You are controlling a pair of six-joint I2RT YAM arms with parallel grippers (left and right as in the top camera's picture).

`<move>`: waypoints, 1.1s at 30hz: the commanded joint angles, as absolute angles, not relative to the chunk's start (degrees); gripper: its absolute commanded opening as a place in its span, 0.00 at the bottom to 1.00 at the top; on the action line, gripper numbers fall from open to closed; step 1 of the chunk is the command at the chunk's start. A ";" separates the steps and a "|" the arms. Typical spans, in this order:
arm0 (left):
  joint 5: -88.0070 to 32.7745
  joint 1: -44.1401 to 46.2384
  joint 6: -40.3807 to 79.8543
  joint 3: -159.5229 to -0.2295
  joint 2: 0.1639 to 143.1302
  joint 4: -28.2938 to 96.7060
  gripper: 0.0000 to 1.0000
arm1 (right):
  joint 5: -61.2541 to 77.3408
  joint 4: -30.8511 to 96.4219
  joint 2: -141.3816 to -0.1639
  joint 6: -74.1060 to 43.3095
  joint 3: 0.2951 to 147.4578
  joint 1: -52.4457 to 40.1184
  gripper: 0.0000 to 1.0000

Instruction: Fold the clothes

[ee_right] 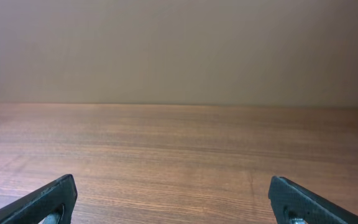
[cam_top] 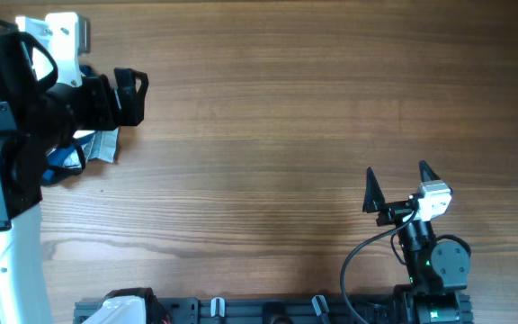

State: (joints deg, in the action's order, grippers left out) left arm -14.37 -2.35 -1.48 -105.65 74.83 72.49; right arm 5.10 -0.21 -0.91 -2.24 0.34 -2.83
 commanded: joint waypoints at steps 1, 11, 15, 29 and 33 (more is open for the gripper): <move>-14.04 -2.09 -2.79 -105.86 74.89 72.34 1.00 | 5.82 -0.36 -1.04 -1.54 0.32 -2.55 1.00; -14.04 -2.09 -2.79 -105.86 74.89 72.34 1.00 | 5.82 -0.36 -1.30 -1.52 0.32 -2.55 1.00; -13.93 -2.11 -2.81 -105.86 74.89 72.34 1.00 | 5.82 -0.36 -1.30 -1.52 0.32 -2.55 1.00; -12.53 0.01 -2.59 -85.41 57.49 48.99 1.00 | 5.80 -0.36 -1.30 -1.54 0.32 -2.55 1.00; -12.56 1.43 -2.24 -70.87 49.54 34.33 1.00 | 5.82 -0.36 -1.30 -1.52 0.32 -2.55 1.00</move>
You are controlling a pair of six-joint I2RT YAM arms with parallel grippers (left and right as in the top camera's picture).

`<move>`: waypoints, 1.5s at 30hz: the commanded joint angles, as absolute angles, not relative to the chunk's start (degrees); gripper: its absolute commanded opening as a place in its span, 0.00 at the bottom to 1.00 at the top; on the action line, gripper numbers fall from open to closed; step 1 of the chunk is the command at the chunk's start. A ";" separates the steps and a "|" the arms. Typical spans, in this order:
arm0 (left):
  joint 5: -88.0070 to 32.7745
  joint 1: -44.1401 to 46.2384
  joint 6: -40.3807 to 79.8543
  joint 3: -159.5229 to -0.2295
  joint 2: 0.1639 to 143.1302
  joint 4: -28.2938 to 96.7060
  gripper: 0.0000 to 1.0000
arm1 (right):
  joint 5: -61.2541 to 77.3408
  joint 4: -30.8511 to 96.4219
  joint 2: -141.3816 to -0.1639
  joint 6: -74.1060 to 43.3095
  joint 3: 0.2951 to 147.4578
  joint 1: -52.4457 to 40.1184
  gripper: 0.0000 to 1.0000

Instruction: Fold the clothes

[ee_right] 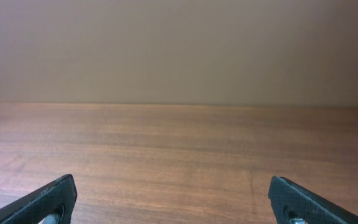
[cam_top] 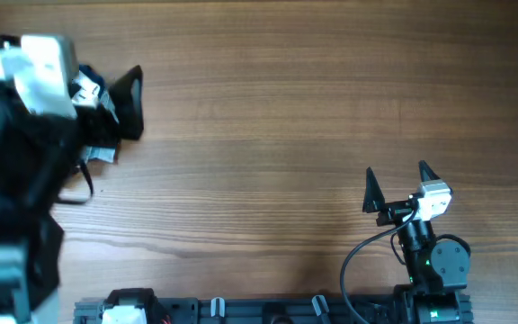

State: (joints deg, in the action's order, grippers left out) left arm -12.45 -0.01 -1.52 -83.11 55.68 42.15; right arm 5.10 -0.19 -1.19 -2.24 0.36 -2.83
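Little of the clothes shows: a pale blue-grey scrap [cam_top: 102, 155] peeks out under my left arm at the table's far left. The left gripper [cam_top: 126, 103] is a dark, blurred shape just above that scrap, and the overhead view does not show whether its jaws are open or holding cloth. My right gripper [cam_top: 396, 183] rests near the front right, open wide with nothing between its fingers. In the right wrist view the right gripper [ee_right: 171, 183] frames only bare wood.
The wooden table [cam_top: 268, 108] stretches between the two arms. The left arm's bulk [cam_top: 16, 171] covers the left edge. A black rail with clips [cam_top: 268, 310] runs along the front edge, and a cable [cam_top: 358, 256] loops beside the right arm's base.
The left arm has shifted and now looks blurred, and its white camera block sits lower and further left. Less of the blue cloth shows beneath it. The right arm has not moved.
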 commanded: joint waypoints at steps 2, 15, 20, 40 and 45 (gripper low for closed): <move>-12.53 1.50 -0.56 -63.46 44.99 28.95 1.00 | 5.82 -0.36 -1.30 -1.52 0.32 -2.55 1.00; -11.88 1.43 2.44 -27.70 14.31 12.86 1.00 | 5.82 -0.36 -1.30 -1.52 0.32 -2.55 1.00; -11.86 1.43 4.80 -14.44 4.91 2.87 1.00 | 5.82 -0.36 -1.30 -1.52 0.32 -2.55 1.00; -10.83 1.45 4.95 -0.32 0.16 1.63 1.00 | 5.82 -0.36 -1.39 -1.50 0.32 -2.55 1.00; -10.81 1.43 4.95 -0.32 0.27 3.36 1.00 | 5.82 -0.36 -1.41 -1.54 0.32 -2.55 1.00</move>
